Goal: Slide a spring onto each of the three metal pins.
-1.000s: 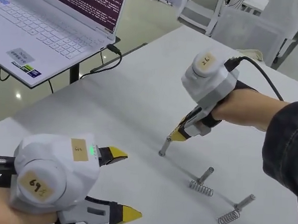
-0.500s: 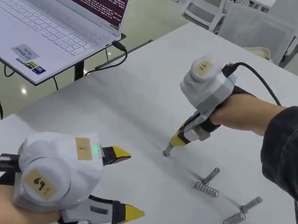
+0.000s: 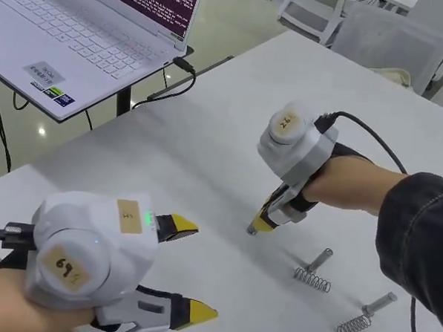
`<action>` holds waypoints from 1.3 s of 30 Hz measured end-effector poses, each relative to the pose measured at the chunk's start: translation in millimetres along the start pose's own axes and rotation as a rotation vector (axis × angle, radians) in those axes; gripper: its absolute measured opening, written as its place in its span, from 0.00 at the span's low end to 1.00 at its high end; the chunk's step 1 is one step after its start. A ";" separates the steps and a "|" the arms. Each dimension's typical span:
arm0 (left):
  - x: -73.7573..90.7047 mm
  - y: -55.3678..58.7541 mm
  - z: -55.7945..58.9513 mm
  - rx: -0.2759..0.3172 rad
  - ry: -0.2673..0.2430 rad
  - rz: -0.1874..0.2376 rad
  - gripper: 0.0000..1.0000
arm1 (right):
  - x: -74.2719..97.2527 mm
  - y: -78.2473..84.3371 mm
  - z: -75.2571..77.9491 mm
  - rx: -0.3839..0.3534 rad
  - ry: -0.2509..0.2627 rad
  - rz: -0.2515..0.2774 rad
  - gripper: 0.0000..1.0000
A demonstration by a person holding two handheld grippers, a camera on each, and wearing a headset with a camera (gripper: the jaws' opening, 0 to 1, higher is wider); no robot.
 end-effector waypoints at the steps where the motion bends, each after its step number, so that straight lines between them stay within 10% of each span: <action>1: -0.1 -0.1 0.1 -0.001 0.001 0.000 0.52 | -0.2 0.2 0.2 0.001 0.001 -0.001 0.09; 22: -5.9 -0.9 2.1 -0.006 0.025 -0.016 0.52 | 6.8 2.7 1.9 -0.010 -0.001 0.045 0.21; 39: -21.0 -14.0 6.8 -0.037 0.090 -0.019 0.51 | 47.7 -1.6 6.2 -0.028 0.068 0.134 0.29</action>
Point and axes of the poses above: the centre of the closed fingertips' face, and the gripper's own axes: x roughly backward along the fingers, z roughly to its right, y roughly out of its underside, the point moved 4 cm from there along x, roughly backward along the fingers, and after that the axes turned 14 degrees about z, right-handed, at the moved point
